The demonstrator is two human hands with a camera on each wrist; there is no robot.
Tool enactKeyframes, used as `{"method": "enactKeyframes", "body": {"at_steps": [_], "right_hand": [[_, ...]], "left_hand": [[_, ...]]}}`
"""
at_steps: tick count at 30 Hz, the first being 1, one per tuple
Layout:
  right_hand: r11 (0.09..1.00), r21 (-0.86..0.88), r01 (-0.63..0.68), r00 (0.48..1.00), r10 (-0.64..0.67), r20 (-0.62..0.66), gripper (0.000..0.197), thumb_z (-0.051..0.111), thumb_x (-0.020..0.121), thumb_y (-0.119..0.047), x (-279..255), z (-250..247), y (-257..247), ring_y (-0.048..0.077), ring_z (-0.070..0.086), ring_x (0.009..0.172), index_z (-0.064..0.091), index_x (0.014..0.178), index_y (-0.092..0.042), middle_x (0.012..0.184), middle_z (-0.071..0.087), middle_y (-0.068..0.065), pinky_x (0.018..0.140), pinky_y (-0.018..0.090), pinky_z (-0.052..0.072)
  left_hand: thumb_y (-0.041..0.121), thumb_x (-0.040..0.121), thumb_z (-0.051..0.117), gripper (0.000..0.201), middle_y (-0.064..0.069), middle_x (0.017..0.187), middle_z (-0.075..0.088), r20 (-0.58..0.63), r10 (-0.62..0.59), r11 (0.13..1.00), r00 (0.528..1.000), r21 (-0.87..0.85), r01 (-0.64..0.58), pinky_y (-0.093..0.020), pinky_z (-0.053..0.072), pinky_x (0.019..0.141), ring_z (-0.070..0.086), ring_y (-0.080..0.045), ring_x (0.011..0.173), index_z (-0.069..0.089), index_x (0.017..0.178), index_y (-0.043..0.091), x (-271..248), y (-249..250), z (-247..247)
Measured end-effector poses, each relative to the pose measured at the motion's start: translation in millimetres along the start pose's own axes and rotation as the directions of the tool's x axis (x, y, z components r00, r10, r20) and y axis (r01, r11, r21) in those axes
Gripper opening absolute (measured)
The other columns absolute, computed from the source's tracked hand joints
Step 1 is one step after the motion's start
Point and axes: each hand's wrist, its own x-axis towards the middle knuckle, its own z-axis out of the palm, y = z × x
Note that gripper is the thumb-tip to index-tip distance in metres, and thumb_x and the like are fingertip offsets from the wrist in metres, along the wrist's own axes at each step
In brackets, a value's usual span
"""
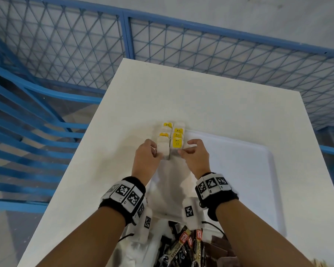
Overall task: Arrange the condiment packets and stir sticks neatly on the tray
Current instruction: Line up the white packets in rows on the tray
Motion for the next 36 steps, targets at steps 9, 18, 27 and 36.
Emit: {"method": "enactKeyframes", "body": {"at_steps": [9,18,27,36], "right_hand": [[0.998,-0.058,0.026,0.999,-0.028,-0.027,0.037,0.070,0.081,-0.017,-6,-3,-8,0.008,0.054,0.071,0.047,0.110,-0.012,0.078,0.061,0.000,0.060,0.006,0.041],[0.975,-0.138,0.174,0.974,-0.150,0.168,0.009,0.066,0.085,-0.017,-86,-1,-12,0.004,0.053,0.065,0.058,0.089,-0.018,0.076,0.059,-0.008,0.064,0.009,0.043],[0.442,-0.413,0.796,0.558,-0.274,0.783,0.035,0.044,0.090,-0.007,-165,19,5,0.023,0.039,0.114,0.053,0.124,-0.011,0.124,0.046,0.006,0.098,0.031,0.035],[0.410,-0.437,0.800,0.575,-0.318,0.754,0.026,0.041,0.097,-0.025,-169,20,7,0.018,0.044,0.109,0.062,0.108,-0.013,0.114,0.053,0.001,0.093,0.029,0.034]], "left_hand": [[0.018,0.084,0.064,0.025,-0.004,0.093,0.053,-0.017,0.000,0.995,1.000,0.098,0.002,-0.023,0.034,0.068,0.049,-0.017,0.080,0.055,0.105,0.009,-7,2,-12],[0.014,0.089,0.061,0.007,0.003,0.094,0.062,0.013,0.005,0.991,1.000,0.137,-0.007,-0.005,0.038,0.063,0.056,-0.008,0.077,0.064,0.096,0.014,-76,-11,-93],[0.017,0.082,0.070,0.020,0.003,0.104,0.058,0.012,-0.111,0.936,0.994,0.336,0.101,-0.023,0.034,0.083,0.052,-0.016,0.096,0.065,0.101,0.018,-176,-60,-149],[0.056,0.065,0.076,0.081,-0.008,0.132,0.032,0.228,-0.477,0.779,0.849,0.557,0.288,-0.033,0.036,0.098,0.039,-0.028,0.121,0.039,0.130,0.026,-217,-76,-155]]}}
